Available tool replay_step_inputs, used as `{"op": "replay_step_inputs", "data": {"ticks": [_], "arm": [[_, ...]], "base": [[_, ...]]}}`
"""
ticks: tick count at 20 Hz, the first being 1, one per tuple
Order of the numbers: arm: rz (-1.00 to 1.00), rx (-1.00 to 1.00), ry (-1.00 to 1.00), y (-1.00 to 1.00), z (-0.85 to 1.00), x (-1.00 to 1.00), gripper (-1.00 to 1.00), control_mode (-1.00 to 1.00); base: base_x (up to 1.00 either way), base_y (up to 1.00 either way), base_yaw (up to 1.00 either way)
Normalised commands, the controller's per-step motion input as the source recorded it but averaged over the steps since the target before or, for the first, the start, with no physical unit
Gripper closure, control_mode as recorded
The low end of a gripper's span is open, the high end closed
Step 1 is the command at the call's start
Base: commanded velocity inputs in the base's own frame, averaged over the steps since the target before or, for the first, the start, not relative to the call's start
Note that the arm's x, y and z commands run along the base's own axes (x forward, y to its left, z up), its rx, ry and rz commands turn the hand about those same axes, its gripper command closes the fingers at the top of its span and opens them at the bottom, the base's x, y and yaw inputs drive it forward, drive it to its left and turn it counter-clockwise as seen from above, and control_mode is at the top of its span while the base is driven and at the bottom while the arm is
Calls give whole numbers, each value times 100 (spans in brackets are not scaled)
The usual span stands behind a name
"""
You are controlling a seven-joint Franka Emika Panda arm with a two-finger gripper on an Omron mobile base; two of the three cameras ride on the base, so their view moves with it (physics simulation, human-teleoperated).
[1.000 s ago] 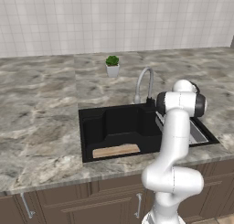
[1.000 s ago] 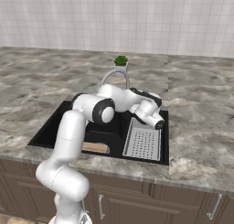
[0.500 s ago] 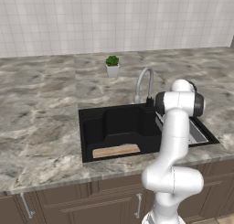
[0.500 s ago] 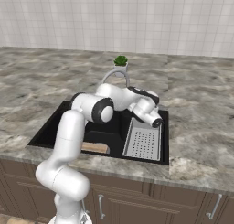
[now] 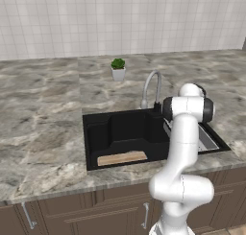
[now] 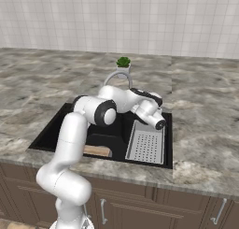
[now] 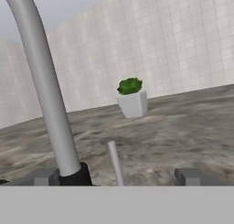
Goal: Turn on the sink faucet with hot water and rinse the cutting board for ten seconds, then turn off the faucet. Push the cutting board to reach the water if necessary.
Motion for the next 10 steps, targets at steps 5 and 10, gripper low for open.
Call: {"op": "replay_step_inputs", "data": {"ticks": [5,10], "arm": [[-4,-4,5,0,-6,0,-100,-100],[-4,-8,2,13,0,0,-100,-100]], "base": [[0,0,0],[0,0,0]]}}
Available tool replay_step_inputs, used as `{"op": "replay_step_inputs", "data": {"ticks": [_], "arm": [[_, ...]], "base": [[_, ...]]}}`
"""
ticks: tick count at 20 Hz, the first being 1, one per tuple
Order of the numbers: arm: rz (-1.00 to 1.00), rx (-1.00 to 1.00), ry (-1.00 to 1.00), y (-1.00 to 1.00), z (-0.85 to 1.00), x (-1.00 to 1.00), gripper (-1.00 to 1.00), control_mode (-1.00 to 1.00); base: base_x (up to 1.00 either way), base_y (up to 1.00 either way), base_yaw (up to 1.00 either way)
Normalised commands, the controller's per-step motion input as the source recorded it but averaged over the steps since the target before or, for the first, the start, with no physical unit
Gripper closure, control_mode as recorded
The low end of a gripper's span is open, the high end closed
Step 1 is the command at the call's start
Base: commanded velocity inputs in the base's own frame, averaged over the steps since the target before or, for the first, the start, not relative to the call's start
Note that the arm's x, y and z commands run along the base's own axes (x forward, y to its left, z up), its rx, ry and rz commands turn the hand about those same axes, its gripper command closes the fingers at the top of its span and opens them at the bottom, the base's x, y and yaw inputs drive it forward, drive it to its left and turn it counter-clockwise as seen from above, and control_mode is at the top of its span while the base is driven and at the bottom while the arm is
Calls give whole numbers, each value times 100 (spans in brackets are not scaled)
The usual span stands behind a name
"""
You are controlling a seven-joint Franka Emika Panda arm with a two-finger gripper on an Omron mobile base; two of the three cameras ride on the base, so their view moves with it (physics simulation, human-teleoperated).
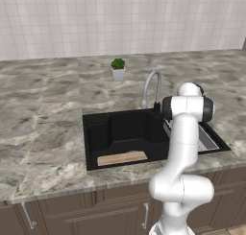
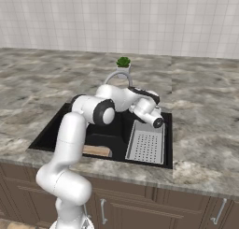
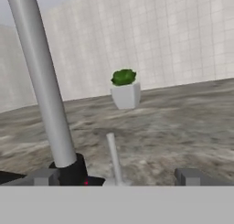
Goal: Turn on the sink faucet with hot water and rinse the cutting board for ten seconds, then turn off the faucet. Push the cutting board to reach the water if necessary.
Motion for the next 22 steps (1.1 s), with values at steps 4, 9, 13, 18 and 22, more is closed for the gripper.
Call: {"op": "replay_step_inputs", "data": {"ticks": [4,9,13,18,22], "arm": [[-2,-10,0,9,0,0,-100,-100],[0,-5,0,1,0,1,-100,-100],[0,0,0,0,0,17,-100,-100],[0,0,0,0,0,11,-100,-100],[0,0,0,0,-1,5,-100,-100]], "base": [[0,0,0],[0,0,0],[0,0,0],[0,0,0],[0,0,0]]}}
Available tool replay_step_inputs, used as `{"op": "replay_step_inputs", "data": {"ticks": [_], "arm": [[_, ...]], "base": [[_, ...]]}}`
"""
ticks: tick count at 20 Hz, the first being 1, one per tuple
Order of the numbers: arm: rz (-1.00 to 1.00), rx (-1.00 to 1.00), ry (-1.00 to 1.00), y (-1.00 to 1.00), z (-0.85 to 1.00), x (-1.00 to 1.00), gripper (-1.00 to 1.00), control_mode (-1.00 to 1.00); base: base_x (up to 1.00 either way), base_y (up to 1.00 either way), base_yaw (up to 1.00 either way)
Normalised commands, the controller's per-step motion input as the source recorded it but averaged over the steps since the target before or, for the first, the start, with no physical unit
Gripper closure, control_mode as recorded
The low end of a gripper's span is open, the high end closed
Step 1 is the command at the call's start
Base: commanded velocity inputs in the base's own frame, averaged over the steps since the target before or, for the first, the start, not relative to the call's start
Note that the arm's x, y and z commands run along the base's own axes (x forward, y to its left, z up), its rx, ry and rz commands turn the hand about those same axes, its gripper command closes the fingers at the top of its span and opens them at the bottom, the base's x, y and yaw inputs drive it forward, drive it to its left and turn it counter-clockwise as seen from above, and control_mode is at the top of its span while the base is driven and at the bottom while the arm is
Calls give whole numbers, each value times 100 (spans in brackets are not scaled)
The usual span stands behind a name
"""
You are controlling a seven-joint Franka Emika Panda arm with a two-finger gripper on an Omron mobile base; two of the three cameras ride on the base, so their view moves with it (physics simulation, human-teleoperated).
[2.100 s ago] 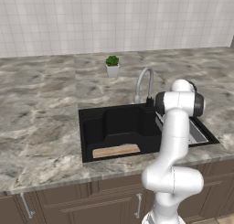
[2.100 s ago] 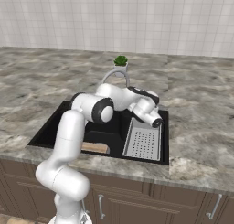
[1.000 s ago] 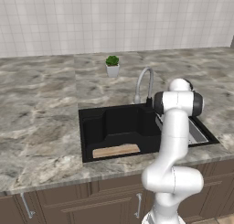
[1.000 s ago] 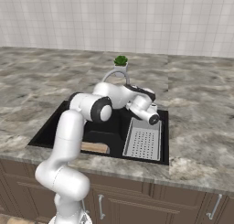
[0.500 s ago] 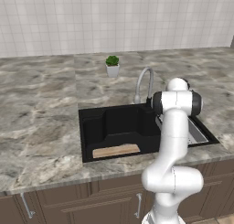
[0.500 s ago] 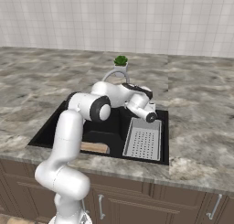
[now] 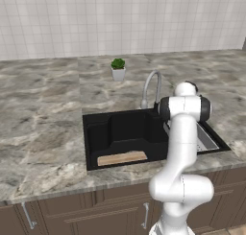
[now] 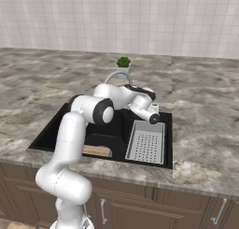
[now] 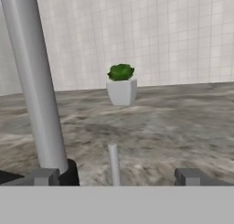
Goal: Turn on the sink faucet with hot water and rinse the cutting board for ten seconds, then turn off the faucet. Push the cutting board to reach the water if necessary.
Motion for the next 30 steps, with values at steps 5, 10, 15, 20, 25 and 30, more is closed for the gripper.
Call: {"op": "replay_step_inputs", "data": {"ticks": [5,10,15,20,25,30], "arm": [[0,0,0,0,-1,16,-100,-100],[0,0,0,0,-11,17,-100,-100],[0,0,0,0,-18,11,-100,-100],[0,0,0,0,-12,15,-100,-100],[0,0,0,0,-6,11,-100,-100],[0,0,0,7,-1,4,-100,-100]], "base": [[0,0,0],[0,0,0],[0,0,0],[0,0,0],[0,0,0],[0,0,0]]}}
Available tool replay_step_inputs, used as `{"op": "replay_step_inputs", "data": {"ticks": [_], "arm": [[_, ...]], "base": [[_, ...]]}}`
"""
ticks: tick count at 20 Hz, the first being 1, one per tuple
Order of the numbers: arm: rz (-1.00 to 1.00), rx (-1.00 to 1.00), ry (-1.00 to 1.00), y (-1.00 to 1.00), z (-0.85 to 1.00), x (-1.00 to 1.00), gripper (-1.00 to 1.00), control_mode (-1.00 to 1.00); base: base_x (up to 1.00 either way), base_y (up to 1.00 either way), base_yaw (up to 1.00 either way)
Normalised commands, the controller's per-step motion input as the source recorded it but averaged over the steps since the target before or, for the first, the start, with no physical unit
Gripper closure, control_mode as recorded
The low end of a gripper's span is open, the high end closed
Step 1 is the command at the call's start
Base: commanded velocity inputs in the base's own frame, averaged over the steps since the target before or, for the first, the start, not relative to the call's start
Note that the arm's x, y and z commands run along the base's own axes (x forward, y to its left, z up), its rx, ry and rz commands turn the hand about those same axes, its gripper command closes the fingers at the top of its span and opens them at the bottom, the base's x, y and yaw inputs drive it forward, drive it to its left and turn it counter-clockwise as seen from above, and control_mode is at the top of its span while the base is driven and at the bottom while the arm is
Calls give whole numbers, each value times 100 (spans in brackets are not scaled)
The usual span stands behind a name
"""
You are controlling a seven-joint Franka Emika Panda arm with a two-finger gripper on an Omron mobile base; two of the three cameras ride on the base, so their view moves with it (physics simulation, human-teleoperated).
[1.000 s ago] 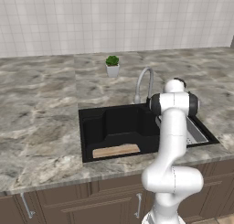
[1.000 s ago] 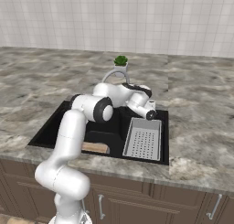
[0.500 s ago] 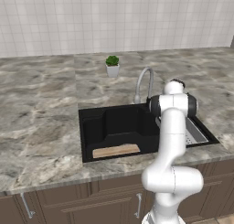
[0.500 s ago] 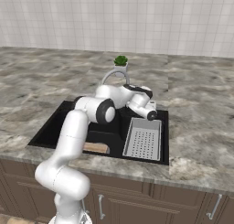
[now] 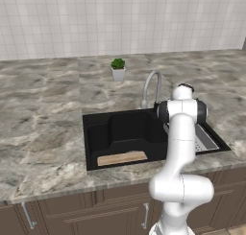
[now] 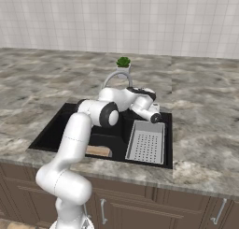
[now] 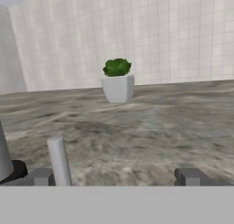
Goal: Turn on the sink faucet with hot water and rinse the cutting board for ten seconds, then turn off the faucet. Push the cutting board to reach the water if necessary.
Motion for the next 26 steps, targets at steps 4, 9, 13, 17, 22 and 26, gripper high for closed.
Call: {"op": "replay_step_inputs", "data": {"ticks": [4,9,13,17,22,26], "arm": [[0,0,0,6,0,4,-100,-100],[0,0,0,1,0,13,-100,-100],[0,0,0,4,0,9,-100,-100],[0,0,0,8,0,8,-100,-100],[0,0,0,7,0,8,-100,-100],[0,0,0,3,0,0,-100,-100]], "base": [[0,0,0],[0,0,0],[0,0,0],[0,0,0],[0,0,0],[0,0,0]]}}
